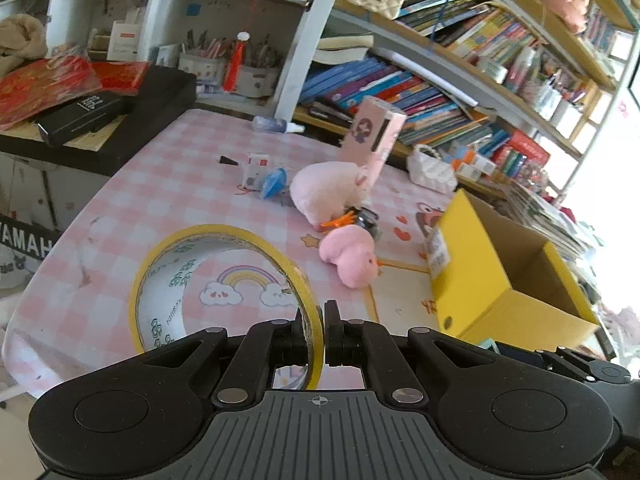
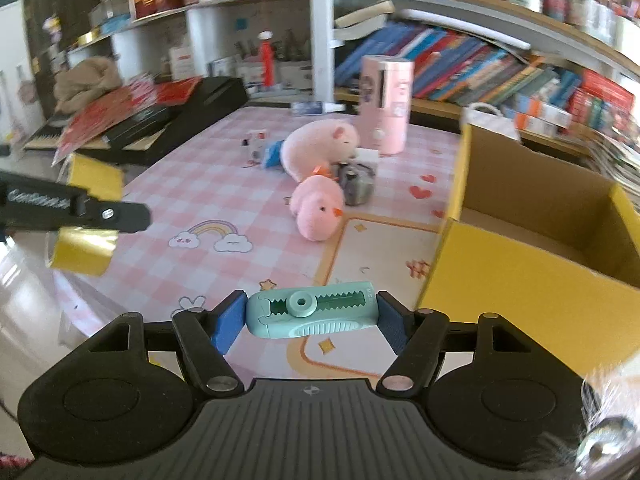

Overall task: Organize objects
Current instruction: 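Lift the tape roll and stapler and carry both toward the yellow box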

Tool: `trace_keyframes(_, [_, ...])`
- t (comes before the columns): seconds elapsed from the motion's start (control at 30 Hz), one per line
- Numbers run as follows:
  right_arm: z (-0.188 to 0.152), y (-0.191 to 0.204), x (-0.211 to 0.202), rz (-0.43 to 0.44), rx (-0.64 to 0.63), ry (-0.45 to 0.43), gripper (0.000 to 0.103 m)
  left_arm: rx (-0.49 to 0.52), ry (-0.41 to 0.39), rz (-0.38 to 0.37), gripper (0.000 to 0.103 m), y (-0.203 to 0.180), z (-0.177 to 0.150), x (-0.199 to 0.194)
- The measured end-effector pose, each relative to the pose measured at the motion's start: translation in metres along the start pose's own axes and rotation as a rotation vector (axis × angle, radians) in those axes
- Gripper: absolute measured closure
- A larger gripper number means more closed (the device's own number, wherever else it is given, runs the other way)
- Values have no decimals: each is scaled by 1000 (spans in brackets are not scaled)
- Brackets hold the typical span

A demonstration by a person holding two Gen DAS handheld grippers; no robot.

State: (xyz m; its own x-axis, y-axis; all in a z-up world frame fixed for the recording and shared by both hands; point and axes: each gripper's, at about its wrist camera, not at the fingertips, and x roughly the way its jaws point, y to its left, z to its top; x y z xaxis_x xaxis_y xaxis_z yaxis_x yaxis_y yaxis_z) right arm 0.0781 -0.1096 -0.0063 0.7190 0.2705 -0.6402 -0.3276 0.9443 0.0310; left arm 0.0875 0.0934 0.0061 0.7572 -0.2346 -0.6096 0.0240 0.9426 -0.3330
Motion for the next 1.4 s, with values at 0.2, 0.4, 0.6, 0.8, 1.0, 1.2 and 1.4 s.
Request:
trace_keyframes(0.2, [-15,5,-20,-49,62,-2,36,24,-4,-44,98,-1,-12,-21])
trace_keyframes(0.4, [-29,8,-39,-100,111,-5,36,62,3,-94,98,-9,-24,-34])
trace_keyframes(0.6, [-47,4,-59,-158,163,-4,36,90,22,-141,98,-18,-35,-42])
trace_keyframes(0.8, [-71,-3,-81,-226,226,9,36,132,50,-206,98,-34,-47,-44])
trace_keyframes(1.0, [-92,-14,-103,-302,301,14,36,194,74,-279,98,-57,-56,-43])
trace_keyframes(1.2, [-104,-27,-116,-357,368,17,36,238,80,-316,98,-73,-57,-41])
trace_keyframes(1.4, [-108,-37,-121,-380,390,16,36,270,82,-341,98,-89,-57,-35])
